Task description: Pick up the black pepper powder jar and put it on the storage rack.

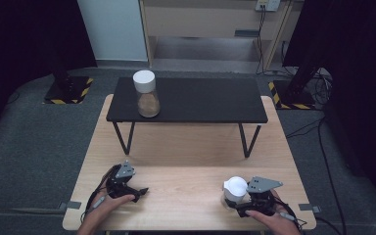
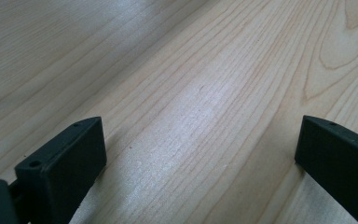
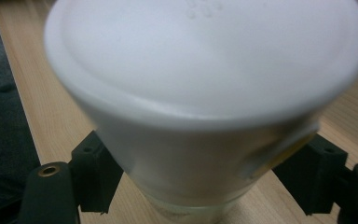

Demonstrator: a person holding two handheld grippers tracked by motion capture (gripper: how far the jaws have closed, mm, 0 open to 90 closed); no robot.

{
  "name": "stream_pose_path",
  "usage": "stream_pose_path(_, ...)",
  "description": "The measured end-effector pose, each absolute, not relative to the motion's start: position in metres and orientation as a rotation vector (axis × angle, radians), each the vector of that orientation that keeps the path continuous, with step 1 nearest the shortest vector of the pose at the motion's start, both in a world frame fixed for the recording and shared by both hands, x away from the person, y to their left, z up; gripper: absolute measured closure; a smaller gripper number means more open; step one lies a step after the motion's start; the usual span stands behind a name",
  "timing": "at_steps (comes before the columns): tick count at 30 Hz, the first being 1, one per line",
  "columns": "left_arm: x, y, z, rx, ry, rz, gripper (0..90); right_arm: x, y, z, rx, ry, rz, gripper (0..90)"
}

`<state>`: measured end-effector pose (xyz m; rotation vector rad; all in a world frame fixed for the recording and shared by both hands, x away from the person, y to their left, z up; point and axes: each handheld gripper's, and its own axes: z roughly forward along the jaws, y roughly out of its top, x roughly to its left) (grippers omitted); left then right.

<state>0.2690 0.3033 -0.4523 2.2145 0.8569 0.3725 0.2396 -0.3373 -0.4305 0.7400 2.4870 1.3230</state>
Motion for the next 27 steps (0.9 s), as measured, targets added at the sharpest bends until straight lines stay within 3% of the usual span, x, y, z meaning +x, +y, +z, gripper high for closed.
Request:
stream_pose_path(7, 0.269, 0.303, -0.452, 2.214, 0.857, 0.373, 0.5, 0.24, -0.338, -0.432, 0.738, 2.488, 1.34, 29.5)
stream_pose_path(27, 0.269, 0.303, -0.452, 2.215, 0.857, 0.373, 0.5, 0.244, -0.337, -0.418, 0.721, 2.436, 1.349, 31.5)
